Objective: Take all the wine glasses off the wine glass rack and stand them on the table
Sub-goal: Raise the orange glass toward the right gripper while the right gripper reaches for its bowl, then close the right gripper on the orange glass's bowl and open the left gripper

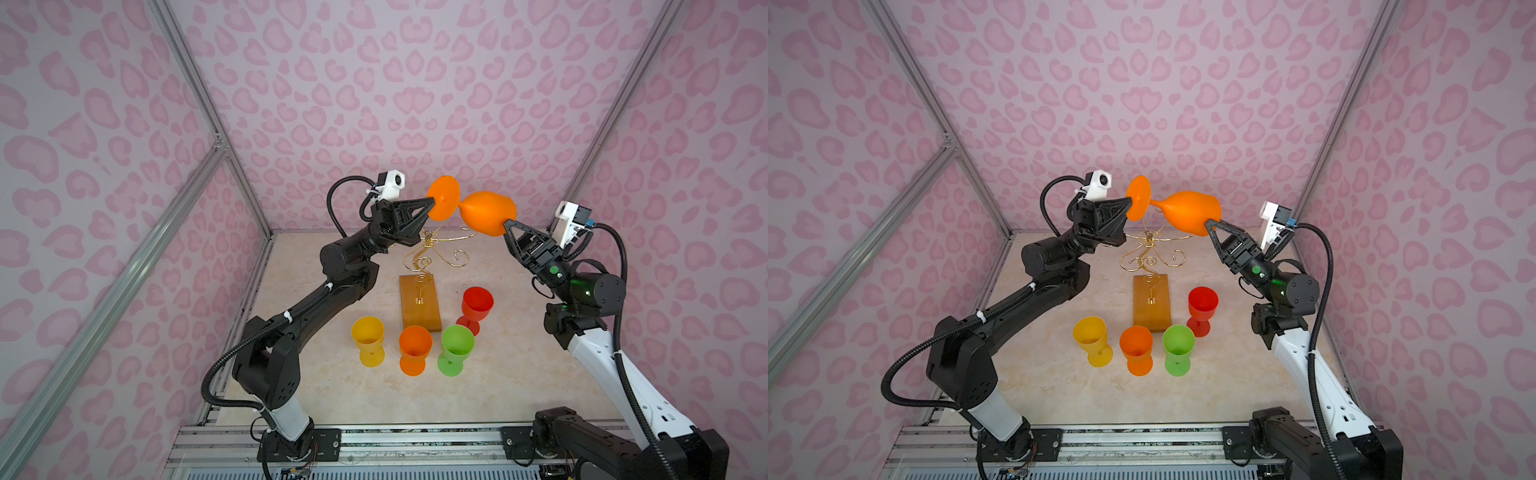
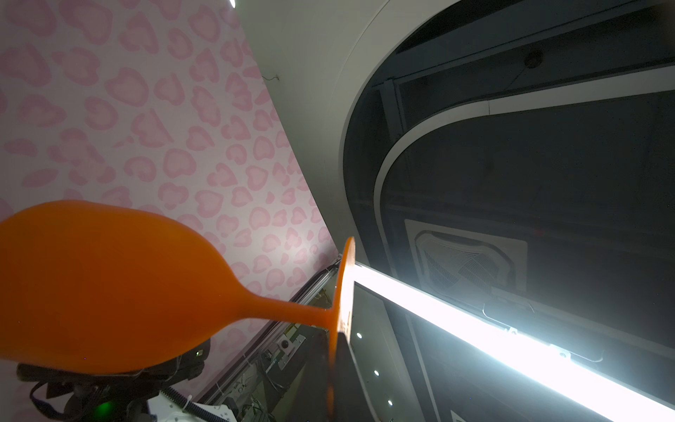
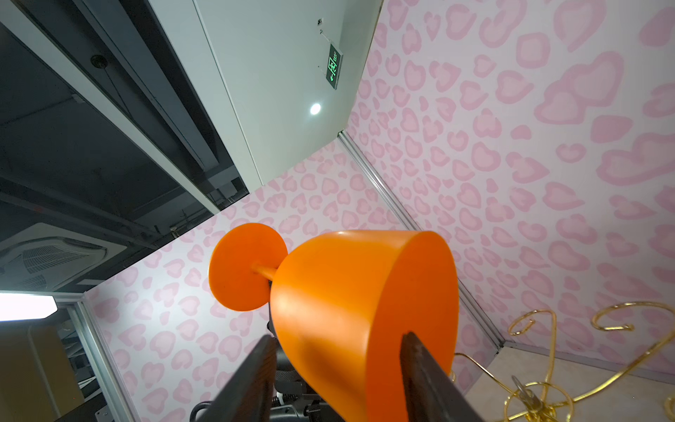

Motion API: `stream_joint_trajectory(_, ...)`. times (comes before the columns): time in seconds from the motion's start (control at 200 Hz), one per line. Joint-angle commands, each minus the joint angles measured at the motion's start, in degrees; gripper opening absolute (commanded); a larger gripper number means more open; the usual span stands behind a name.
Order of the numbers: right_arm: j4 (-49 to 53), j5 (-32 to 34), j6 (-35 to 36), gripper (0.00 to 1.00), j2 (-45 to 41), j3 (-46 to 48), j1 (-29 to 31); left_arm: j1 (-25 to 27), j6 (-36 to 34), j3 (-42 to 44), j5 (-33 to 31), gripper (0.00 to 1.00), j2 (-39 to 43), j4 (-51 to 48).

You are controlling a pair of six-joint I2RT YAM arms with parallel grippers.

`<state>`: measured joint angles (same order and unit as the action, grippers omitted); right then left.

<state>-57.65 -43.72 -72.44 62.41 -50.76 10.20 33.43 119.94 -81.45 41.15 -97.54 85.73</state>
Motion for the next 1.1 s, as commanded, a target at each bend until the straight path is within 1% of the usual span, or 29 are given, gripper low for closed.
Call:
stream_joint_trajectory(0.0, -4.92, -2.64, -1.54, 0.46, 0.89, -0.3, 0.54, 0.03, 4.85, 0.15, -1.14, 0.03, -0.69, 3.71)
stream_joint_trajectory(0.16, -7.49, -3.58, -3.32, 0.34, 0.98, 0.62, 0.61, 0.14, 5.78, -0.11, -1.58, 0.03, -1.16, 4.08)
stream_joint_trajectory(0.325, -7.26, -4.83, -2.88, 0.31, 0.28, 1.26, 0.62, 0.12, 6.83, -0.94, -1.77, 0.03, -1.86, 4.18)
stream_joint_trajectory(0.455, -7.66, -5.23, -2.86, 0.27, 0.17, 1.4, 0.67, 0.14, 7.31, -1.52, -1.85, 0.03, -2.39, 4.44)
stream_joint_trajectory(0.525, -8.87, -5.35, -3.5, 0.24, 0.33, 1.5, 0.7, 0.14, 7.4, -1.61, -1.9, 0.05, -2.48, 4.44)
stream_joint_trajectory(0.655, -13.28, -5.07, -6.13, 0.17, 1.12, 1.9, 0.67, 0.14, 7.42, -1.78, -2.03, 0.13, -2.57, 4.44)
stream_joint_trajectory(0.805, -16.59, -3.98, -8.66, 0.1, 1.66, 2.11, 0.66, 0.14, 7.36, -1.91, -2.3, 0.29, -2.57, 4.62)
stream_joint_trajectory(0.885, -16.62, -3.39, -8.77, 0.07, 1.53, 1.89, 0.61, 0.14, 7.32, -1.66, -2.39, 0.35, -2.59, 4.86)
stream_joint_trajectory(0.92, -16.39, -3.09, -8.68, 0.05, 1.36, 1.74, 0.54, 0.17, 7.27, -1.48, -2.46, 0.35, -2.61, 5.05)
stream_joint_trajectory(0.93, -16.3, -3.05, -8.72, 0.05, 1.32, 1.61, 0.49, 0.22, 7.31, -1.4, -2.4, 0.39, -2.52, 5.12)
stream_joint_trajectory(0.945, -16.09, -2.96, -8.64, 0.04, 1.21, 1.57, 0.4, 0.21, 7.28, -1.28, -2.39, 0.41, -2.49, 5.19)
stream_joint_trajectory(1.095, -11.89, -2.19, -6.97, 0.0, -0.8, -0.41, -2.16, 0.23, 6.52, 0.46, -2.47, 0.53, -2.05, 5.54)
